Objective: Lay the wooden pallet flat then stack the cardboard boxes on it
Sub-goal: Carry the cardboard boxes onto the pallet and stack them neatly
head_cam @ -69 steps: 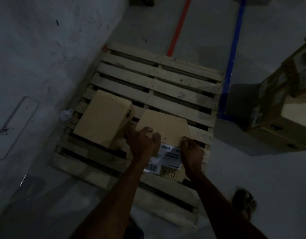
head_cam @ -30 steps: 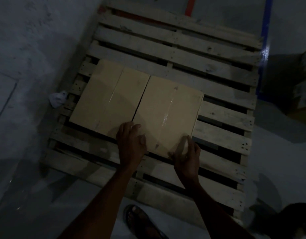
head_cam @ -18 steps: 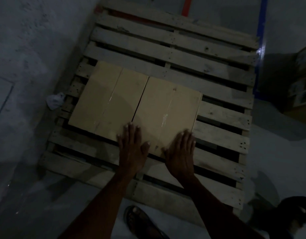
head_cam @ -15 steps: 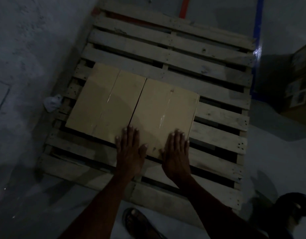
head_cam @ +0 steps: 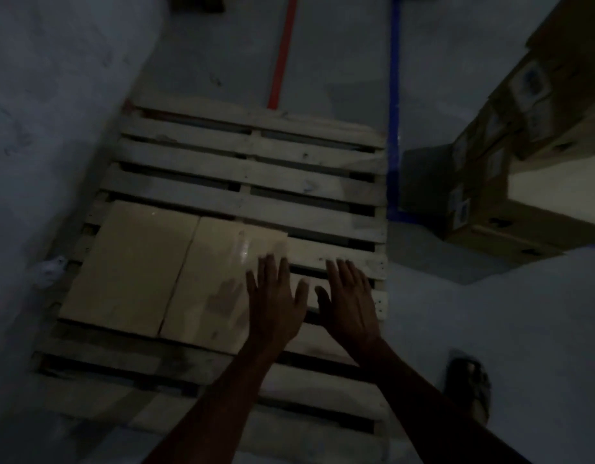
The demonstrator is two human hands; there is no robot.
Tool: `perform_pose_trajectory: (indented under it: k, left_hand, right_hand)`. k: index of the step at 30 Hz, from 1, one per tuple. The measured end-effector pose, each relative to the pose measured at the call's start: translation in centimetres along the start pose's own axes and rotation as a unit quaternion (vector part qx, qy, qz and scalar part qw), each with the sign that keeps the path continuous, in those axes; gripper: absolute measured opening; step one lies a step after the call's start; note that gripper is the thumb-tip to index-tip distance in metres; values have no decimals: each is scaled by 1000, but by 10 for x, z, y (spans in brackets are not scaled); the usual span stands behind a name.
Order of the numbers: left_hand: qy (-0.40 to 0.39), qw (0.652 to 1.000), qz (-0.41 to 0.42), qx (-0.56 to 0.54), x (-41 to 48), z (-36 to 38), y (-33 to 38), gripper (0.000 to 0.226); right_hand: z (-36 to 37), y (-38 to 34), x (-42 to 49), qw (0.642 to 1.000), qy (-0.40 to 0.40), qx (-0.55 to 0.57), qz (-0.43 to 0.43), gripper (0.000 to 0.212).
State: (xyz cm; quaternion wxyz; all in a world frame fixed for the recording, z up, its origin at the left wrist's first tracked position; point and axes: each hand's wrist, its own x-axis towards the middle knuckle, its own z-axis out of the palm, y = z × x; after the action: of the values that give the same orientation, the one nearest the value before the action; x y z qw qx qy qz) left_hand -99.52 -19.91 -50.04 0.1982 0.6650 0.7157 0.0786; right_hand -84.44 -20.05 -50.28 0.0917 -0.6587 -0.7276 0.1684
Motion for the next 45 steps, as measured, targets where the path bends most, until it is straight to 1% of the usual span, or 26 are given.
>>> perform_pose_trajectory:
  k: [2, 6, 9, 11, 15, 20, 22, 24, 26, 28, 30, 32, 34, 35, 36, 38, 41, 45]
  left_hand:
    - [4, 999, 30, -21, 18, -6, 64, 78]
    - [9, 995, 82, -53, 58, -8, 205, 80]
    - [24, 990, 122, -64, 88, -2, 300, 75]
    - [8, 989, 127, -78, 106, 8, 366, 76]
    - [-12, 987, 141, -80, 137, 42, 463, 74]
    - [-24, 986, 143, -82, 167, 66, 530, 77]
    - [-21, 985, 141, -93, 183, 59, 553, 77]
    - [7, 984, 146, -100, 202, 40, 576, 79]
    - [34, 979, 159, -120, 223, 16, 594, 74]
    - [64, 971, 181, -143, 246, -7, 606, 66]
    - [87, 966, 176, -171, 273, -30, 613, 61]
    - [99, 963, 165, -188, 303, -46, 618, 59]
    - [108, 963, 160, -187, 338, -57, 622, 60]
    - [109, 964, 160, -182, 356, -61, 627, 61]
    - [102, 966, 163, -174, 374, -64, 632, 64]
    - [63, 974, 175, -133, 406, -67, 644, 70]
    - [6, 976, 212, -56, 449, -70, 658, 80]
    - [-63, 972, 227, 15, 489, -65, 678, 105]
  right_hand:
    - [-45, 42, 6, 999, 41, 8, 24, 60]
    - [-140, 151, 22, 991, 107, -3, 83, 62]
    - [-201, 225, 36, 984, 134, -1, 116, 70]
    - [-238, 278, 46, 980, 147, -1, 131, 73]
    - [-281, 369, 68, 977, 138, 1, 160, 73]
    - [-314, 443, 93, 976, 136, 0, 170, 72]
    - [-334, 457, 104, 973, 151, 15, 174, 72]
    - [-359, 465, 120, 971, 168, 41, 165, 73]
    - [-385, 462, 142, 969, 179, 84, 148, 74]
    - [-406, 454, 163, 960, 188, 141, 154, 74]
    - [-426, 444, 184, 934, 196, 229, 192, 72]
    - [-439, 440, 206, 892, 199, 334, 229, 69]
    - [-446, 439, 233, 855, 195, 398, 269, 75]
    - [-449, 439, 247, 846, 197, 407, 282, 81]
    - [-451, 440, 262, 839, 200, 412, 295, 86]
    - [-451, 440, 286, 829, 203, 410, 320, 94]
    - [-449, 437, 314, 807, 190, 397, 393, 101]
    - [-454, 438, 331, 786, 177, 382, 453, 108]
